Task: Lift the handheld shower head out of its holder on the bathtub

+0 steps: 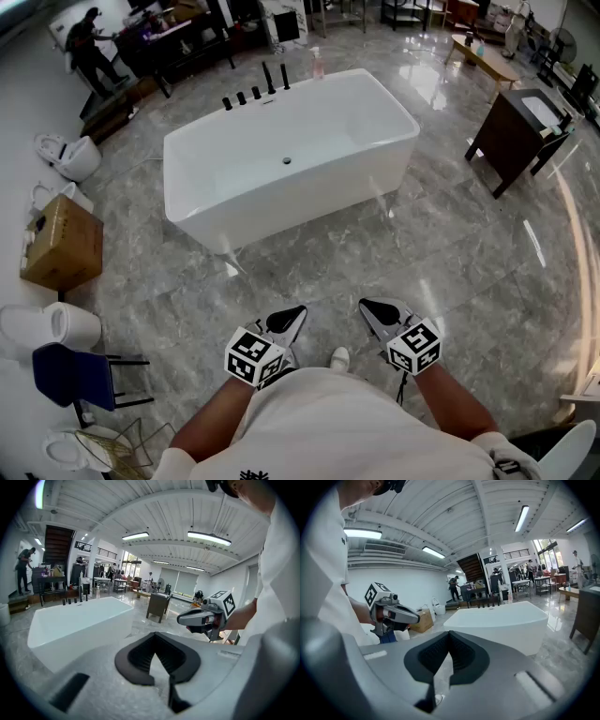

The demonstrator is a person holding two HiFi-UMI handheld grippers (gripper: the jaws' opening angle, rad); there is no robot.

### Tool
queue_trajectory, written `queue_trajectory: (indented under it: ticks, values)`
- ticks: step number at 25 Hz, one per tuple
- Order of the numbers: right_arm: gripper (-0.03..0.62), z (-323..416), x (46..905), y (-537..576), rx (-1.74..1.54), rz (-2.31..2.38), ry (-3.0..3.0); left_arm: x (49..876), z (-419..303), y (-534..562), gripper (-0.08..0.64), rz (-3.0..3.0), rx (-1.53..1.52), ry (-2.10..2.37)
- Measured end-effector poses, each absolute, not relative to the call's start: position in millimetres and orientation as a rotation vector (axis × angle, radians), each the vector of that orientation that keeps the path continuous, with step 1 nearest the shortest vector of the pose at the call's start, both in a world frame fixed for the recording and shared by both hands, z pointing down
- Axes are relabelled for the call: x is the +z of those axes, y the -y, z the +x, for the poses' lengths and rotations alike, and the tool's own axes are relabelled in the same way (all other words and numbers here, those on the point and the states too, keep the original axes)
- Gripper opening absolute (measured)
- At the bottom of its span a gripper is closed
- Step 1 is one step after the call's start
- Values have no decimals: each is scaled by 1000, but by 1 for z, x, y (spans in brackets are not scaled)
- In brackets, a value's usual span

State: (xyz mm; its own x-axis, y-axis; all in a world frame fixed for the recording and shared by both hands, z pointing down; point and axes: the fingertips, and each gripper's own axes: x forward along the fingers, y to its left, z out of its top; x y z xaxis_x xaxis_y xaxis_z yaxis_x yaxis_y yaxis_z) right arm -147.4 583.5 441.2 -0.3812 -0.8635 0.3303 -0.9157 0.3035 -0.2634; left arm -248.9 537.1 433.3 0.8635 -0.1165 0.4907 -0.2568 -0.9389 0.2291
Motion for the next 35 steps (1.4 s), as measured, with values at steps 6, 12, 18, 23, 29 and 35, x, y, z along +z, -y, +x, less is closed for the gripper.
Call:
queue_trajectory:
  ticks: [6,12,18,23,29,35]
  values:
    - [11,-142,440,-578,584,1630,2455,422,-225,-540,6,2808,668,266]
    - [14,-137,440,-575,527,1638,2462,426,-222,-540,6,2776,651,284]
    - [173,-122,441,-554,529,1702,2443,432,-218,-523,6,2763,671,265]
    - [182,-109,446,-521,539,1759,2389,433,-206,-486,6,2782,648,210]
    - [187,-89,447,-456,565,1792,2315,431,-185,-407,6,2788,598,158]
    - [181,-82,435,-361,542,1807,2287,420,-181,-318,6,2809,564,117]
